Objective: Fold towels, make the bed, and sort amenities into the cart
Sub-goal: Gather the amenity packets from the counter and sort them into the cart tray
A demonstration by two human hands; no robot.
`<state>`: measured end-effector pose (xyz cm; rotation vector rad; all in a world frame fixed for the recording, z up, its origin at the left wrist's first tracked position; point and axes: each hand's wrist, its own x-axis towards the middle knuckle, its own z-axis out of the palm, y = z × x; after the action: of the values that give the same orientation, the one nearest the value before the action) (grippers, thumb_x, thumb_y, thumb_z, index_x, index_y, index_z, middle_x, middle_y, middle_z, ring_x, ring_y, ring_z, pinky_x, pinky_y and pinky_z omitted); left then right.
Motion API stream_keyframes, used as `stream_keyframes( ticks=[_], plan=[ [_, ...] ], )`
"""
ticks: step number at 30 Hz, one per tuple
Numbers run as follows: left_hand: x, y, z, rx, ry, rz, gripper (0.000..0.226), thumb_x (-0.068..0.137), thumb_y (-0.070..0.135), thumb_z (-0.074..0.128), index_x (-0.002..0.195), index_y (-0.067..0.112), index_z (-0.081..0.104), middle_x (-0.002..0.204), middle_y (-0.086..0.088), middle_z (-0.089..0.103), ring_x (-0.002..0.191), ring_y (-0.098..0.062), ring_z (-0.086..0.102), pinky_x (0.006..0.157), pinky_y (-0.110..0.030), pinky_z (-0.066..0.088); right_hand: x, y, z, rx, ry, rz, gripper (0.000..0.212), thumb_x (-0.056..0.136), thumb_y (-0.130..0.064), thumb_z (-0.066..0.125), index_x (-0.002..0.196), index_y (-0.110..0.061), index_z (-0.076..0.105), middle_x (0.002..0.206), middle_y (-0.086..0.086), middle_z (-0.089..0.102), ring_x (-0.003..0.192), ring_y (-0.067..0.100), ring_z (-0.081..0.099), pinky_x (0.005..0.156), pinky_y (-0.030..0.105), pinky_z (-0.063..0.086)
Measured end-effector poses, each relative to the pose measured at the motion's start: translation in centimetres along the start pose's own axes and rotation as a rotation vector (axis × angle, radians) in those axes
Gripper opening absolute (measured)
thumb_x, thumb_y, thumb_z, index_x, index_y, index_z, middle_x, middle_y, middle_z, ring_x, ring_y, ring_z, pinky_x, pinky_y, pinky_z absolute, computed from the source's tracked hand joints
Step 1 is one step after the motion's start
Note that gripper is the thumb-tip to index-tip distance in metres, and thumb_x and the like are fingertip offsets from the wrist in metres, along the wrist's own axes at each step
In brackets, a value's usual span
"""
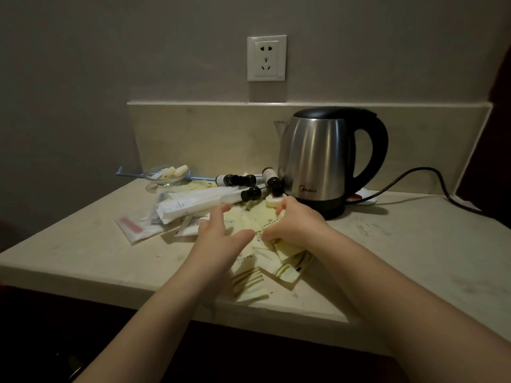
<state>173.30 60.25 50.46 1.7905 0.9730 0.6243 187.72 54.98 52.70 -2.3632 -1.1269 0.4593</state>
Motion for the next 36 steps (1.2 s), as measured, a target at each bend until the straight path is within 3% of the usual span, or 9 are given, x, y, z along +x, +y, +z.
stream_keyframes(
  ticks=[4, 9, 12, 16, 23, 25, 29, 33, 36],
  plan=[
    [-0.2, 0.5, 0.6, -0.434, 0.037, -0.053, 0.064, 0.088, 0.007, 0.061, 0.137, 0.035, 0.031, 0.130, -0.007, 0.043, 0.092, -0.021, 0.061, 0.075, -0.036, 0.057, -0.6, 0.4, -0.5, 0.082, 0.000, -0.016, 0.066, 0.070, -0.027, 0.080, 0.125, -0.029, 0.044, 0.098, -0.007, 0.049, 0.094, 0.014, 0.053, 0.073, 0.029, 0.051],
    [0.3, 0.6, 2.3, -0.396, 0.049, -0.038, 0.095, 0.081, -0.010, 0.060, 0.141, 0.048, 0.015, 0.137, -0.011, 0.044, 0.097, -0.030, 0.064, 0.075, -0.047, 0.058, -1.3, 0.7, -0.2, 0.099, 0.074, -0.044, 0.065, 0.073, -0.026, 0.077, 0.127, -0.032, 0.042, 0.103, -0.005, 0.050, 0.091, 0.014, 0.057, 0.076, 0.031, 0.054],
    [0.5, 0.8, 2.4, -0.295, 0.023, -0.037, 0.081, 0.083, -0.007, 0.058, 0.139, 0.043, 0.028, 0.124, -0.004, 0.046, 0.094, -0.028, 0.064, 0.074, -0.048, 0.058, -1.6, 1.2, -0.3, 0.110, 0.089, -0.073, 0.059, 0.071, -0.026, 0.079, 0.120, -0.033, 0.047, 0.102, -0.009, 0.048, 0.090, 0.012, 0.054, 0.066, 0.026, 0.049],
    [0.4, 1.0, 2.4, -0.201, -0.013, -0.017, 0.054, 0.086, -0.003, 0.057, 0.124, 0.033, 0.047, 0.124, -0.007, 0.051, 0.089, -0.025, 0.066, 0.073, -0.045, 0.059, -2.2, 2.1, -0.6, 0.118, 0.089, -0.111, 0.052, 0.068, -0.026, 0.078, 0.107, -0.038, 0.047, 0.098, -0.010, 0.051, 0.087, 0.010, 0.053, 0.056, 0.022, 0.039],
    [0.8, 1.0, 2.3, -0.211, -0.024, -0.039, 0.034, 0.091, 0.001, 0.052, 0.113, 0.027, 0.051, 0.101, 0.002, 0.057, 0.083, -0.018, 0.068, 0.070, -0.042, 0.060, -2.9, 3.5, -0.1, 0.132, 0.187, -0.186, 0.045, 0.074, -0.030, 0.074, 0.106, -0.041, 0.044, 0.092, -0.017, 0.049, 0.084, 0.005, 0.054, 0.067, 0.026, 0.051],
    [0.9, 1.0, 2.5, -0.214, -0.013, -0.032, 0.031, 0.091, 0.001, 0.050, 0.110, 0.025, 0.052, 0.100, -0.001, 0.061, 0.083, -0.020, 0.069, 0.071, -0.044, 0.060, -3.1, 3.8, -0.1, 0.160, 0.211, -0.205, 0.046, 0.075, -0.029, 0.073, 0.107, -0.042, 0.043, 0.096, -0.016, 0.049, 0.084, 0.005, 0.053, 0.062, 0.023, 0.046],
    [0.9, 1.6, 3.1, -0.267, 0.030, -0.031, 0.032, 0.092, 0.001, 0.045, 0.108, 0.027, 0.053, 0.099, -0.007, 0.065, 0.084, -0.027, 0.070, 0.074, -0.052, 0.057, -3.2, 3.9, -0.1, 0.222, 0.241, -0.244, 0.069, 0.074, -0.027, 0.075, 0.128, -0.042, 0.034, 0.107, -0.013, 0.051, 0.089, 0.009, 0.057, 0.069, 0.027, 0.051],
    [0.8, 2.2, 4.1, -0.363, 0.127, -0.004, 0.053, 0.094, 0.002, 0.045, 0.133, 0.036, 0.034, 0.105, -0.007, 0.060, 0.085, -0.030, 0.068, 0.074, -0.051, 0.057, -3.0, 4.2, -0.4, 0.365, 0.251, -0.228, 0.107, 0.073, -0.024, 0.080, 0.150, -0.035, 0.007, 0.108, -0.013, 0.049, 0.099, 0.010, 0.058, 0.083, 0.032, 0.052],
    [0.8, 2.3, 4.7, -0.460, 0.211, -0.014, 0.077, 0.092, 0.003, 0.049, 0.146, 0.043, 0.009, 0.113, -0.005, 0.050, 0.090, -0.026, 0.064, 0.078, -0.047, 0.057, -2.7, 4.5, -0.8, 0.407, 0.239, -0.224, 0.088, 0.073, -0.026, 0.081, 0.145, -0.028, 0.030, 0.117, -0.013, 0.054, 0.100, 0.006, 0.053, 0.077, 0.023, 0.046]
  ],
)
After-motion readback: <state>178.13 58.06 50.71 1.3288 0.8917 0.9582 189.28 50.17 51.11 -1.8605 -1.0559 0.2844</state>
